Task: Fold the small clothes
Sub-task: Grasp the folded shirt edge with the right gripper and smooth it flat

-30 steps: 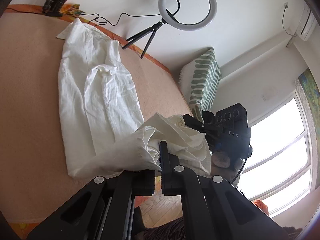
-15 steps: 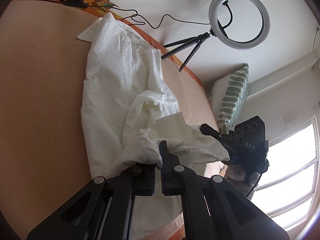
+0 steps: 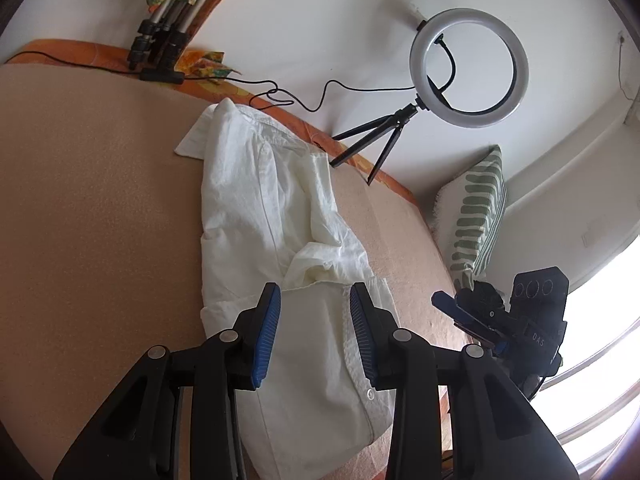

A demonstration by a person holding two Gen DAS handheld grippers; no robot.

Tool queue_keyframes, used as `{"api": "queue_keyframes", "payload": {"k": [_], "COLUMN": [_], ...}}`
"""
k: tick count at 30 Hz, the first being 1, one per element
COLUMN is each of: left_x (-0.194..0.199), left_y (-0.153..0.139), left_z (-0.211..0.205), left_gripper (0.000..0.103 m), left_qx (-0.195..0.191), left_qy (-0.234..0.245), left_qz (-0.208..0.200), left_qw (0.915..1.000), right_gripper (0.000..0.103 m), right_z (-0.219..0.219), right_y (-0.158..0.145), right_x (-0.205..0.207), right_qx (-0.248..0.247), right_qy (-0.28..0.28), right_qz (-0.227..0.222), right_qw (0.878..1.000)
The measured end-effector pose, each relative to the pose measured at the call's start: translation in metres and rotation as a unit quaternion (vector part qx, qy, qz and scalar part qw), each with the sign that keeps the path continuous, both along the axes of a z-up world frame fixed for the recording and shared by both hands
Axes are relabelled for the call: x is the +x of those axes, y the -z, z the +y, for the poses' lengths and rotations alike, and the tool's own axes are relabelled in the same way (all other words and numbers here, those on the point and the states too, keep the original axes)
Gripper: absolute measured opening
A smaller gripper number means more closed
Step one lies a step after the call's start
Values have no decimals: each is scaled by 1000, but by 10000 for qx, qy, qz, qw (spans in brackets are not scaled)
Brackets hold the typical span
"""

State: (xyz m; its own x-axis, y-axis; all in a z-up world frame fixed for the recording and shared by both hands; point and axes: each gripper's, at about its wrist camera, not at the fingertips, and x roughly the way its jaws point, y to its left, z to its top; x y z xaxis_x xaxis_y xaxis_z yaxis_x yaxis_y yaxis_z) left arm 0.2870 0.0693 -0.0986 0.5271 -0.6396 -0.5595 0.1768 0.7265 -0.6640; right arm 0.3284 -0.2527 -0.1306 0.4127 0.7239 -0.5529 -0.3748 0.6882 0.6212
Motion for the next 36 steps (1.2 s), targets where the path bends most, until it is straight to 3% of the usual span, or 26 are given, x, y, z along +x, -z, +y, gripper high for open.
{"api": "queue_keyframes", "payload": {"k": [4,8,12,17,20,25,29,30,31,32,35,36], "left_x": [-16,-18,-12,0,6,3,-12,-14,-14,-12,0,3], "left_y": [4,23,42,51,49,37,13,9,10,14,38,46], "left_z": [-18,-45,-58,-77,-75,-69,-85,-94,-101,-107,-112,-112], "left_gripper": [31,22,22,22,22,22,22,22,22,22,22,22], "left_qx": [208,545,901,1576,1535,1312,1153,1219,1308,1363,1454,1524], "left_qy": [495,1002,1009,967,794,639,859,949,1049,1115,1081,1044], "left_qz": [-120,65,197,-68,-9,-91,-621,-777,-832,-772,-284,-187], "left_qw": [9985,9935,9906,9827,9850,9893,9877,9849,9823,9813,9830,9826], "right_gripper": [26,26,25,23,23,40,39,35,12,4,3,3], "right_z": [50,80,77,65,43,9,7,8,9,11,4,2], "right_y": [4,29,54,57,33,28,49,52,53,53,48,49], "right_x": [-31,-29,-10,-3,-11,-10,2,4,4,5,6,7], "right_qx": [-693,-999,-1488,-1347,-909,-1576,-1801,-1765,-1691,-1645,-1554,-1766], "right_qy": [-879,-1151,-722,-684,-526,157,229,208,155,107,376,542], "right_qz": [-394,-168,81,252,40,-172,128,172,175,198,187,192], "right_qw": [9929,9882,9862,9882,9945,9872,9833,9839,9853,9861,9870,9826]}}
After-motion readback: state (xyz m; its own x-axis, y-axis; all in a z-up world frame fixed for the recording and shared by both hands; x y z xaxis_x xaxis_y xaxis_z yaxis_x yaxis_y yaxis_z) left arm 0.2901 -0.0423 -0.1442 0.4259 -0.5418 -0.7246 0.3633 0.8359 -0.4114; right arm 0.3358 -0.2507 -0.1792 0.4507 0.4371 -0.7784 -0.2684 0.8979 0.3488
